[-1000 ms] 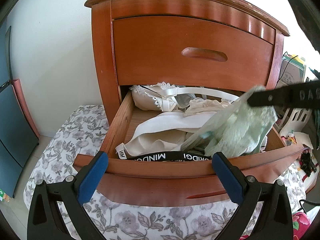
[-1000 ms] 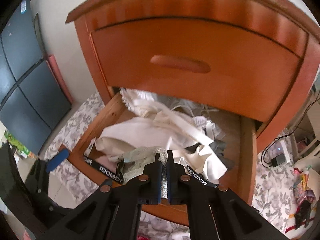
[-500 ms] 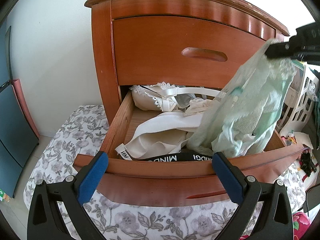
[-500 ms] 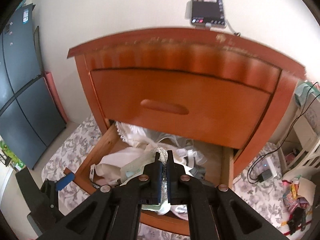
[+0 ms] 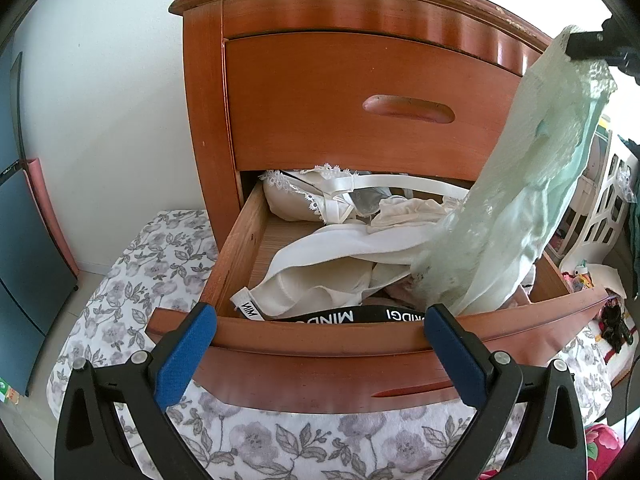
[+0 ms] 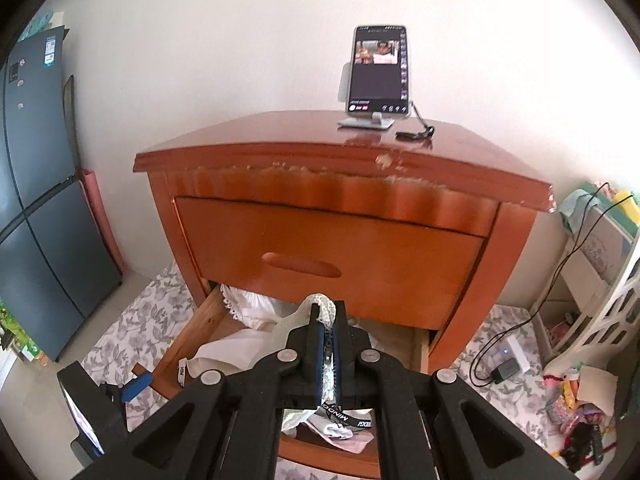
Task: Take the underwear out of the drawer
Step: 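Lift the pale green lace garment out with the right gripper toward the bed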
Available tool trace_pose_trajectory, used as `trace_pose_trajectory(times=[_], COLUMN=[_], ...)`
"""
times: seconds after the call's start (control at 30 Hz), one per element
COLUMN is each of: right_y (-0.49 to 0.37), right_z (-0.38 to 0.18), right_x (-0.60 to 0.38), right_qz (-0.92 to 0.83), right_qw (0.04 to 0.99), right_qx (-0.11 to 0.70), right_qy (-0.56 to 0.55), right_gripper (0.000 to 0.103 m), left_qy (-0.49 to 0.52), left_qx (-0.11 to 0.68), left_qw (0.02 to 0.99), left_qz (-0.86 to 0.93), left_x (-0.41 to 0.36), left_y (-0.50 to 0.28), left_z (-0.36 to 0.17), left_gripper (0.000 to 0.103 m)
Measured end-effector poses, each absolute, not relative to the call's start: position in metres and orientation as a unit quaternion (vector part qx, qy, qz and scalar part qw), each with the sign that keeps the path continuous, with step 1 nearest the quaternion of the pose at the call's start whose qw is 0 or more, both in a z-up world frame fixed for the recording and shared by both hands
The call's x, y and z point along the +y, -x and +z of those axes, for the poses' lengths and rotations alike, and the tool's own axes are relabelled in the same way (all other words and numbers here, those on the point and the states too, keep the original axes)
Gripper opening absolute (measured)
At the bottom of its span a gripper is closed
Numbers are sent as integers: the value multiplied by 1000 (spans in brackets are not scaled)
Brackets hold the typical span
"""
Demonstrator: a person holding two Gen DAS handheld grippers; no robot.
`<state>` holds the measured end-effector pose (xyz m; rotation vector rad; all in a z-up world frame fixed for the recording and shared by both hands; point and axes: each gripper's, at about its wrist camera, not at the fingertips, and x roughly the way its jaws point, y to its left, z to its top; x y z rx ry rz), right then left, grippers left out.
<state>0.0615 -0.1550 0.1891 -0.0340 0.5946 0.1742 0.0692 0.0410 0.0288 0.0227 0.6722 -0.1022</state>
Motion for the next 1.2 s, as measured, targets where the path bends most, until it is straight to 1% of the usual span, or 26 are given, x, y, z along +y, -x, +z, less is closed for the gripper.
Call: trace_pose_trajectory(times=[0.33, 0.63, 1.2], right_y=[-47, -30, 10], right_z=[213, 250, 305], right_x=[-162, -171, -243], right_qz=[84, 76, -8], right_qw=[961, 973, 988], right_qx=[262, 218, 154], right_qy=[12, 16, 5], right_gripper=[3, 3, 3], left_qy=[-11, -11, -11], left_qx=[330, 330, 330], left_qw=[943, 943, 943], left_qz=[-50, -50, -50], left_x=[41, 41, 41], left_y=[-69, -69, -69], left_z=[29, 29, 29], left_gripper=[103, 103, 103])
